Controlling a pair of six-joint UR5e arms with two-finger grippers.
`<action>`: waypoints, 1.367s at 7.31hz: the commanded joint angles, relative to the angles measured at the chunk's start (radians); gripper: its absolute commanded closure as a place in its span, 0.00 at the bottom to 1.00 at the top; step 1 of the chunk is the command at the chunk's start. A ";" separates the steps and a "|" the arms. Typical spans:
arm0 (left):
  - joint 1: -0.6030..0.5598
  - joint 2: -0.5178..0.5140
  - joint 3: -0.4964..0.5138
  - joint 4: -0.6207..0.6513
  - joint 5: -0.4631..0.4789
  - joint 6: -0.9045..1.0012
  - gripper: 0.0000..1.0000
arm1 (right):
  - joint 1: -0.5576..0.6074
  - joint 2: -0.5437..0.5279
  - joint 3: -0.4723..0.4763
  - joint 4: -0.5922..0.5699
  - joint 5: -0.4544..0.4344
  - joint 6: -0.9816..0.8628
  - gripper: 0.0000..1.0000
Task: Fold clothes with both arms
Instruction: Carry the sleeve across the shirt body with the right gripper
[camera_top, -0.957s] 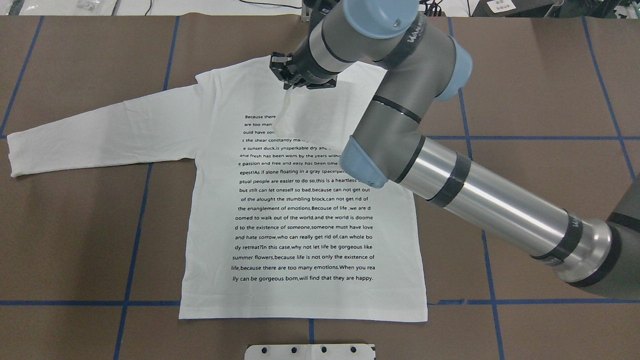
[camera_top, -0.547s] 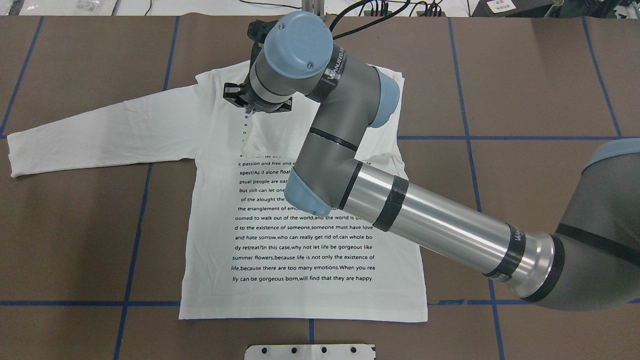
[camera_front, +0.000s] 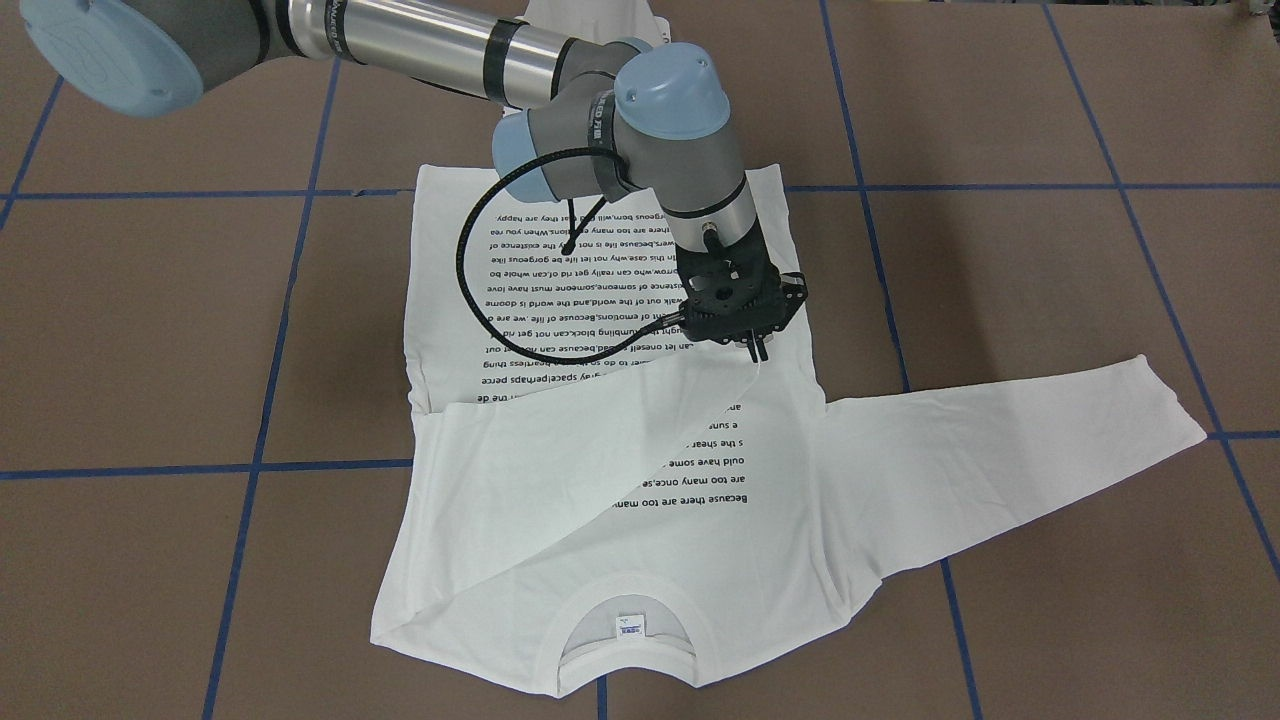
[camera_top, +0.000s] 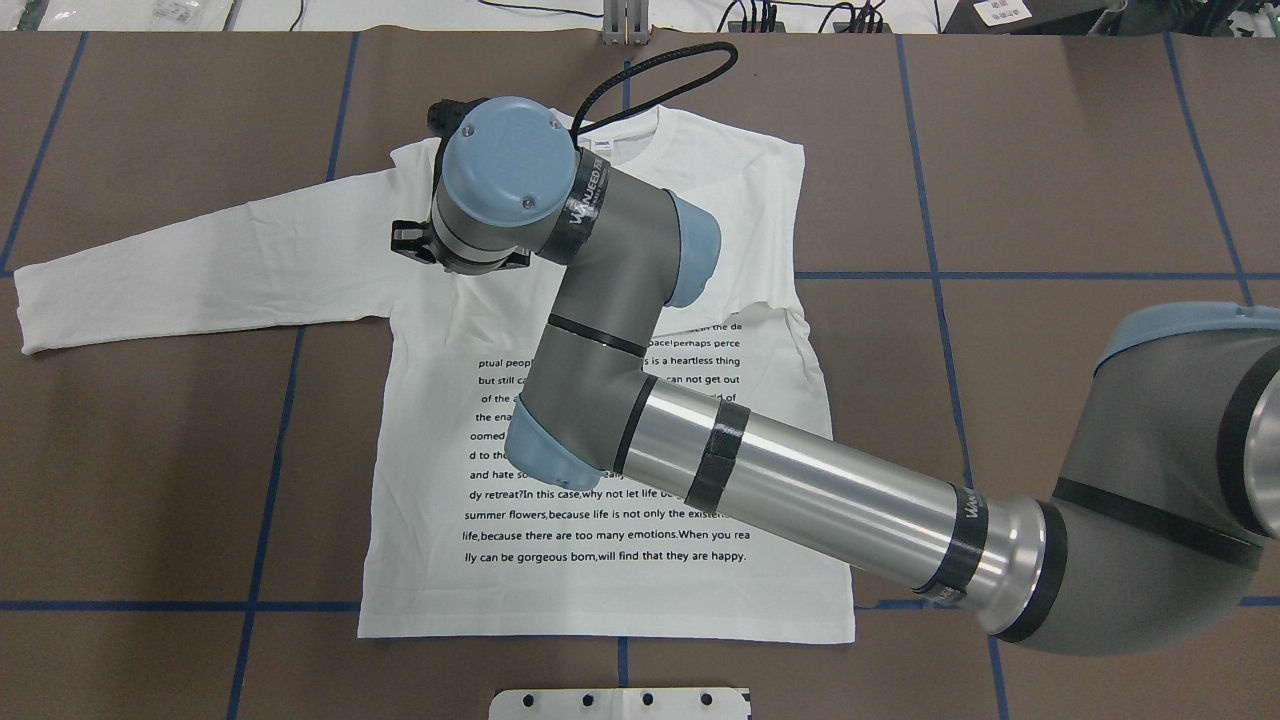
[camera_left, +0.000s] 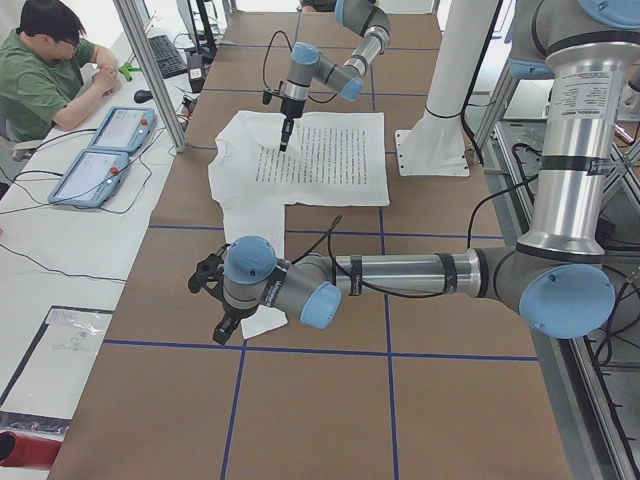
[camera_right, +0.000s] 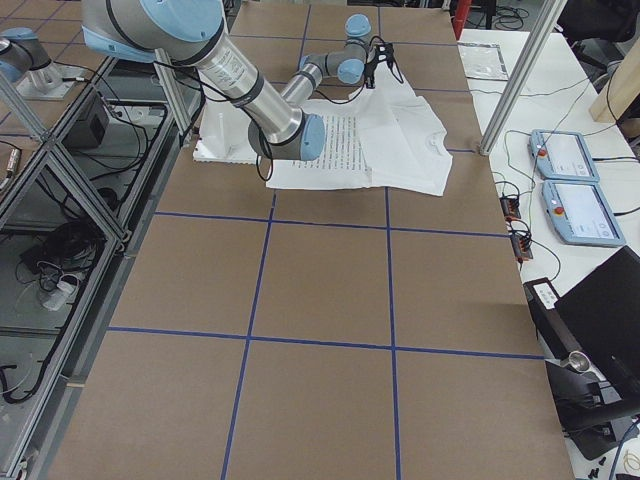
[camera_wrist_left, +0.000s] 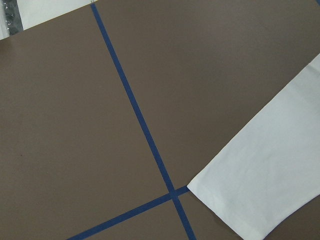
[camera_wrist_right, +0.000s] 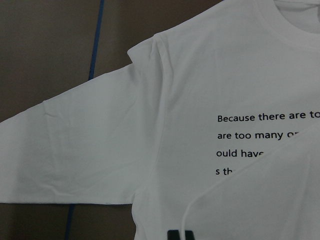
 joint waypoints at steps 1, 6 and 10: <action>0.000 0.000 0.003 0.000 0.000 0.000 0.00 | -0.019 0.012 -0.051 0.007 -0.003 -0.023 1.00; 0.002 -0.008 0.006 0.000 0.000 0.000 0.00 | -0.042 0.103 -0.222 0.150 -0.110 -0.029 0.01; 0.059 -0.045 0.089 -0.072 0.002 -0.257 0.00 | 0.023 0.010 -0.021 -0.147 -0.033 -0.026 0.01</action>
